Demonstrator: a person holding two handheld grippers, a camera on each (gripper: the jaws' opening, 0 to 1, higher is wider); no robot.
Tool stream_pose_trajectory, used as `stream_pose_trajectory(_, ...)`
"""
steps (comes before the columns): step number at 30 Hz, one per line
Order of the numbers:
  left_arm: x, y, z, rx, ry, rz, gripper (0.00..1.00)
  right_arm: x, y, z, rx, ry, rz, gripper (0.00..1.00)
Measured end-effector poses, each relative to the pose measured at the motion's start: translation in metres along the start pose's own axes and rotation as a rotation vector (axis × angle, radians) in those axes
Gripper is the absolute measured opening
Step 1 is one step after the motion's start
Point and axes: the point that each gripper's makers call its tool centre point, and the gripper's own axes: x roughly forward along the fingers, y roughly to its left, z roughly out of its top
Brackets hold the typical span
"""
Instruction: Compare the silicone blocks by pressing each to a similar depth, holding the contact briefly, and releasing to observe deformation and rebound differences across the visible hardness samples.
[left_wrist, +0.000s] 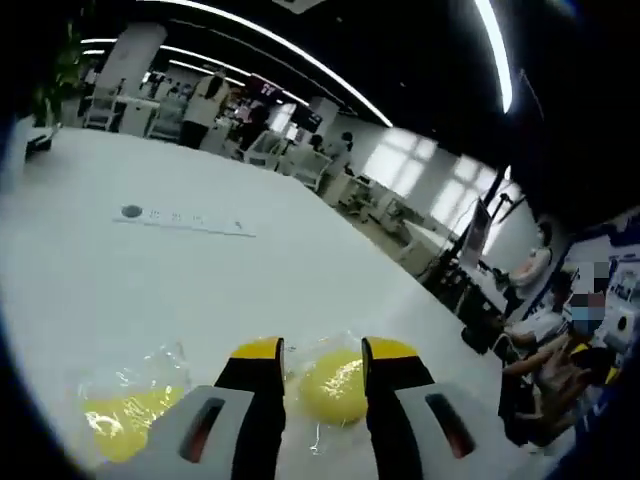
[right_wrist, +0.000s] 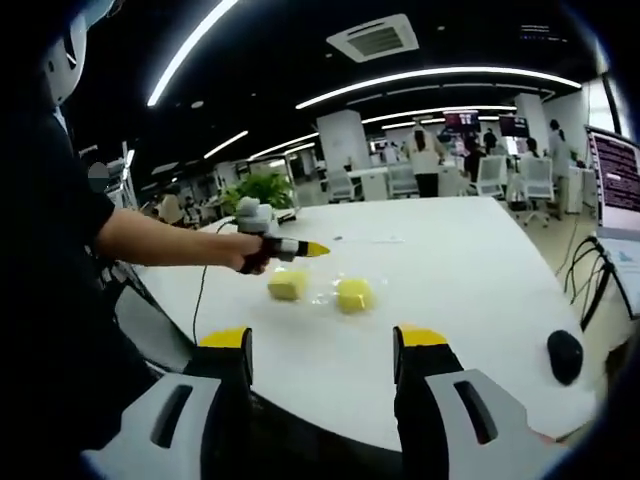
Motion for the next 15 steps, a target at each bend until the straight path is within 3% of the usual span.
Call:
stream_pose_trajectory(4, -0.027, -0.012, 0.020, 0.131, -0.031, -0.014, 0.42, 0.014, 0.005, 0.000, -0.013, 0.005, 0.029, 0.51)
stream_pose_trajectory(9, -0.069, -0.029, 0.039, 0.388, -0.056, -0.032, 0.56, 0.032, 0.005, 0.002, -0.023, 0.026, 0.043, 0.52)
stream_pose_trajectory(15, -0.128, -0.030, 0.025, 0.389, -0.076, -0.030, 0.67, 0.043, 0.012, 0.015, -0.053, 0.002, 0.069, 0.53)
